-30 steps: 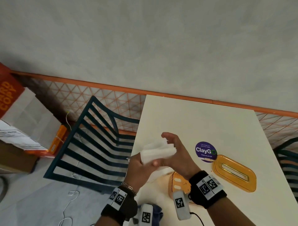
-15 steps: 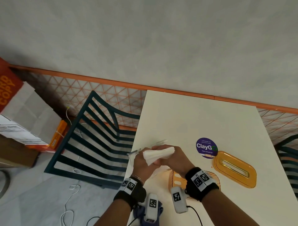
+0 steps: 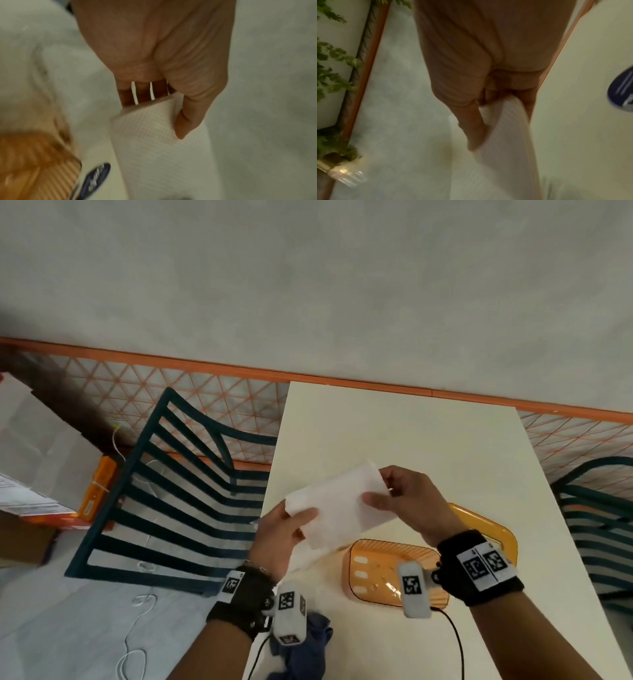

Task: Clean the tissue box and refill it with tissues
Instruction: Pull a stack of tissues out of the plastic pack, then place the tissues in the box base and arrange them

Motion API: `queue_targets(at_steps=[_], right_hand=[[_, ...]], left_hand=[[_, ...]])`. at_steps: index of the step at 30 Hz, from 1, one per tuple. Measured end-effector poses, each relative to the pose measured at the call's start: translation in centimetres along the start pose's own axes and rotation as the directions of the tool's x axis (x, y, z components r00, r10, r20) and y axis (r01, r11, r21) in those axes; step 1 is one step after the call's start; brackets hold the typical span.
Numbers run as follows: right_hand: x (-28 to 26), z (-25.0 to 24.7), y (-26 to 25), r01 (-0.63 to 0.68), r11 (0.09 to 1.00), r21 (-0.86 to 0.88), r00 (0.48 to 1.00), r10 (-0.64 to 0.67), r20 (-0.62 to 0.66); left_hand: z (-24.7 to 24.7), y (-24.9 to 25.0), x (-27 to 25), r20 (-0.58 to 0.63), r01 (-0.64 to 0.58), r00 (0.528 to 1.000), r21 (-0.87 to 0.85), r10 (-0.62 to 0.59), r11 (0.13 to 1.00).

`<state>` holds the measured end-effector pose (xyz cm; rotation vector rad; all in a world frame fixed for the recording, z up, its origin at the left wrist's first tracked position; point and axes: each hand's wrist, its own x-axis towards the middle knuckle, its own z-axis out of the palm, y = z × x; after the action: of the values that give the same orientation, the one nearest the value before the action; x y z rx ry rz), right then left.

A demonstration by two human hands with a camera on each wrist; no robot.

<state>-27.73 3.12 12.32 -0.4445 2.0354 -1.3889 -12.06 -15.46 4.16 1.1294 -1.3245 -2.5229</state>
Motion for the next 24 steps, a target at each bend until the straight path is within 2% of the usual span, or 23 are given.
queue_targets(at_steps=[2,3,5,6,8,10,13,17,20,24], right_hand=[[-0.9,-1.8,1.8,-0.079,0.992,-0.098,0.996,0.083,0.039],[-1.5,-2.6,3.0,-0.117,0.984,-0.134,0.991,0.124,0.044],[-2.9,-3.8,5.3,-0.198,0.963,-0.184,0.980,0.201,-0.002],[-3.7,-4.4,6.5,-0.243,0.946,-0.213,0.970,0.239,-0.045],[-5.2,-5.3,8.8,-0.345,0.888,-0.303,0.938,0.322,-0.125],[-6.3,-5.7,11.0,-0.423,0.835,-0.351,0.906,0.386,-0.172],[-6.9,-5.4,12.6,-0.453,0.778,-0.435,0.892,0.396,-0.220],[-6.3,-4.4,13.4,-0.420,0.716,-0.558,0.907,0.324,-0.267],[-5.6,-3.8,13.9,-0.423,0.675,-0.605,0.906,0.300,-0.299],[-5.4,-2.9,14.2,-0.390,0.593,-0.705,0.919,0.291,-0.264]], left_hand=[[1.7,-0.6,-0.5,0.083,0.077,0.994,-0.107,-0.068,0.991],[2.5,-1.2,-0.7,0.122,0.095,0.989,-0.074,-0.086,0.993],[3.7,-2.9,-1.0,0.145,0.079,0.984,0.162,-0.103,0.984],[4.3,-3.6,-1.1,0.128,0.052,0.987,0.328,-0.098,0.943],[5.2,-5.0,-1.0,0.101,-0.009,0.993,0.611,-0.066,0.792],[6.5,-5.9,-1.0,0.106,-0.073,0.994,0.788,-0.018,0.611],[8.2,-7.3,-0.8,0.098,-0.109,0.994,0.916,0.048,0.385],[9.9,-8.4,-0.7,0.023,-0.035,0.993,0.994,0.113,0.106],[10.8,-9.2,-0.6,0.022,-0.025,0.990,0.999,0.141,0.021],[11.7,-10.3,-0.1,-0.005,0.018,0.989,0.996,0.151,-0.082]])
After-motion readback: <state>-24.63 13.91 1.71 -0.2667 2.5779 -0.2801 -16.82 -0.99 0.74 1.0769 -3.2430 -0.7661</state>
